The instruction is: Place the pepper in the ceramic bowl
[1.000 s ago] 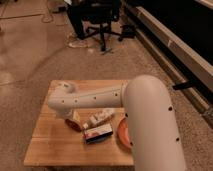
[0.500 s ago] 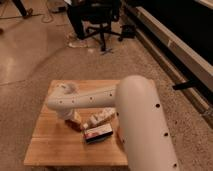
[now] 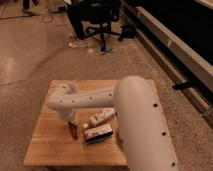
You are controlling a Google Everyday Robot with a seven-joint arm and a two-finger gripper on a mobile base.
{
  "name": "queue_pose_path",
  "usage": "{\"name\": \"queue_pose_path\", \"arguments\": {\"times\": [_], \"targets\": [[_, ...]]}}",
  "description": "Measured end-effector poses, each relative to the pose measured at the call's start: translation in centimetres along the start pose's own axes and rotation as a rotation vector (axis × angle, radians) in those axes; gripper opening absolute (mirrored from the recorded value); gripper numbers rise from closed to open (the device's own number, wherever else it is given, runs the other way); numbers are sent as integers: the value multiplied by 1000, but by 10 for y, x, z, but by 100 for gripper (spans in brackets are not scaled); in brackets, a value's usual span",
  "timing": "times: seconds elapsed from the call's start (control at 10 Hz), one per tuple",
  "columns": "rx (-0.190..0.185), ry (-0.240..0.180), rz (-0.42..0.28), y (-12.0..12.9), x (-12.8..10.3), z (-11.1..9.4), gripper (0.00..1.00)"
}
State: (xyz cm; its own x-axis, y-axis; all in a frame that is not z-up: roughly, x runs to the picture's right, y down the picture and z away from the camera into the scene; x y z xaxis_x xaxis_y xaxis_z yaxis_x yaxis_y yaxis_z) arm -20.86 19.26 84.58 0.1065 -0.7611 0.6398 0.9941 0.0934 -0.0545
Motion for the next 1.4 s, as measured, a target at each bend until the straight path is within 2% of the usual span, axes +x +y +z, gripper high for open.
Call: {"name": "queue_pose_path", "arguments": {"times": [0.1, 0.3, 0.4, 0.6, 0.9, 1.1, 1.2, 1.4], "targets": [[15, -15, 16, 1, -1, -4, 2], [17, 10, 0, -3, 0, -2, 22], [12, 14, 1, 2, 5, -5, 26], [18, 10, 3, 0, 3, -18, 27], [12, 3, -3, -1, 0, -14, 27], [21, 16, 54, 5, 6, -31, 27], [26, 16, 43, 2, 5, -41, 27], [22, 18, 26, -1, 3, -44, 27]]}}
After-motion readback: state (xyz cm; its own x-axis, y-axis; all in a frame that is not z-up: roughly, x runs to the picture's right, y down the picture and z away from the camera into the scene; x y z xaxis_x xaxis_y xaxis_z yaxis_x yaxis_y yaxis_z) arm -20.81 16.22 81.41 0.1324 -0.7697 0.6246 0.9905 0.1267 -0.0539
